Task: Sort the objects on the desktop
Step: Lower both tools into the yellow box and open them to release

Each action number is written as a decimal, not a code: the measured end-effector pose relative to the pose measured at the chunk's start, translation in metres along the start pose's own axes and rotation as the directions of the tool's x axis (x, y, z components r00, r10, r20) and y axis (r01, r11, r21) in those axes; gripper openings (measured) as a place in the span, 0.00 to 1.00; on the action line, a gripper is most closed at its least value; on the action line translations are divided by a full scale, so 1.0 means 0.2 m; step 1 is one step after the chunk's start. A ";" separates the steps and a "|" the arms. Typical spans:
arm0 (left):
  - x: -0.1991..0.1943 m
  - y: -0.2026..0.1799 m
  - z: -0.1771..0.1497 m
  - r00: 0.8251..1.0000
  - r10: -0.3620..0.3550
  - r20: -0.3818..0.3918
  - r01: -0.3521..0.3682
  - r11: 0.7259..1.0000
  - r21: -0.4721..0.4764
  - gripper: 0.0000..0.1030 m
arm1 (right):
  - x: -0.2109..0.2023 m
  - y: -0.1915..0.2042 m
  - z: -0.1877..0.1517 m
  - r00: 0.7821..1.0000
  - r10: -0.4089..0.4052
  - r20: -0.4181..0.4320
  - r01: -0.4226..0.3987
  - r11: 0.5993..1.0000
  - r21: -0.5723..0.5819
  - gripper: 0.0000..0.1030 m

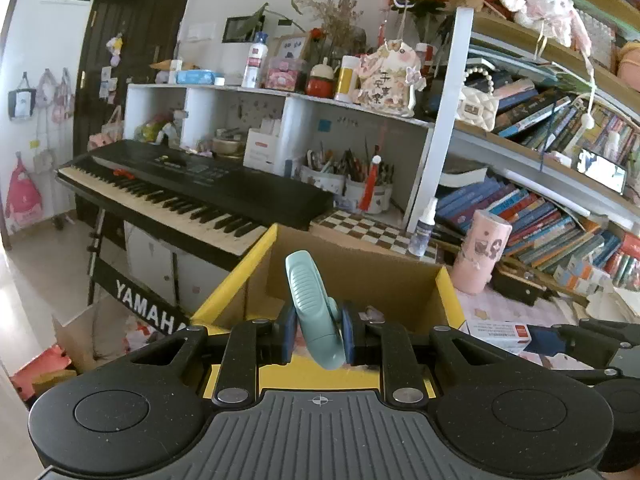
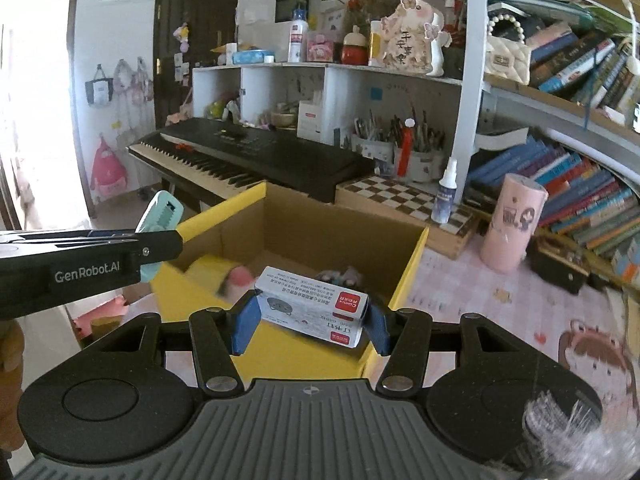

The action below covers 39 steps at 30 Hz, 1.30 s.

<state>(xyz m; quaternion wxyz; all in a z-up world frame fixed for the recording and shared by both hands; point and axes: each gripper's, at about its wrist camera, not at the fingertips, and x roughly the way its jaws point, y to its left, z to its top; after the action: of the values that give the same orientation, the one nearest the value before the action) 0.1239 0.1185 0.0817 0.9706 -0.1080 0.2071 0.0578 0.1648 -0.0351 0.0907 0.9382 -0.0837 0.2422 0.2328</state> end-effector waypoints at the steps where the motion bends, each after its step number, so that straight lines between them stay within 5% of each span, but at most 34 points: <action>1: 0.03 -0.01 0.01 1.000 0.002 -0.001 -0.002 1.000 -0.002 0.21 | 0.02 -0.02 0.01 1.000 0.003 -0.004 -0.003 1.000 -0.006 0.51; 13: 0.33 -0.16 0.01 0.996 0.016 -0.083 -0.013 0.999 0.037 0.21 | 0.36 -0.23 0.12 0.993 0.069 -0.100 -0.090 0.969 -0.230 0.51; 21: 0.49 -0.20 -0.03 0.985 0.039 -0.170 -0.027 0.997 0.070 0.21 | 0.55 -0.29 0.17 0.972 0.142 -0.188 -0.204 0.908 -0.366 0.51; 32: 0.56 -0.24 -0.08 0.972 0.044 -0.232 -0.017 0.993 0.115 0.21 | 0.73 -0.27 0.17 0.922 0.201 -0.331 -0.357 0.772 -0.526 0.51; 35: 0.55 -0.24 -0.08 0.973 0.040 -0.227 -0.015 0.994 0.111 0.25 | 0.76 -0.26 0.16 0.912 0.203 -0.356 -0.378 0.751 -0.541 0.51; 39: 0.52 -0.24 -0.07 0.979 0.048 -0.198 -0.027 0.994 0.106 0.48 | 0.78 -0.25 0.14 0.897 0.211 -0.388 -0.409 0.730 -0.548 0.51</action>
<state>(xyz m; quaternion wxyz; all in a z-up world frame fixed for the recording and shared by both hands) 0.2211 0.0748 0.0348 0.9479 -0.0592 0.3082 0.0542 0.3212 -0.0100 0.0404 0.7575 -0.3777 0.3022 0.4383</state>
